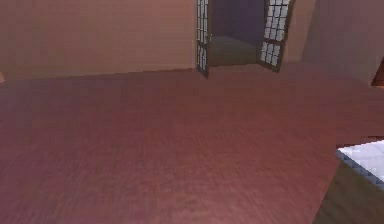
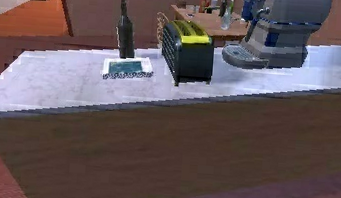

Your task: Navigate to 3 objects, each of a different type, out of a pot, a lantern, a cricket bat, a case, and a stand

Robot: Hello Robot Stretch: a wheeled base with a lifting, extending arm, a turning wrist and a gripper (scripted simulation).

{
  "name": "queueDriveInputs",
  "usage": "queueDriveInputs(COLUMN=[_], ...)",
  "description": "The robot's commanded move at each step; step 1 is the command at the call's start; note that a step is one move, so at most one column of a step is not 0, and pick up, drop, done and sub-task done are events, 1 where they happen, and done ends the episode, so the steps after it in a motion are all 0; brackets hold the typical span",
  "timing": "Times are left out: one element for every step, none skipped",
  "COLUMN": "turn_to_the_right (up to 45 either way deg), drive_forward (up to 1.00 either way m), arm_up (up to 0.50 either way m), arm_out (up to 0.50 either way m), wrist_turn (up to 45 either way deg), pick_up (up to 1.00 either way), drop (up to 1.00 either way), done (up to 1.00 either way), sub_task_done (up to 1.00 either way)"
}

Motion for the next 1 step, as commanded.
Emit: queueDriveInputs(turn_to_the_right=[3.0], drive_forward=[0.0], arm_up=[0.0], arm_out=[0.0], wrist_turn=[0.0], pick_up=[0.0], drop=[0.0], done=[0.0], sub_task_done=[0.0])
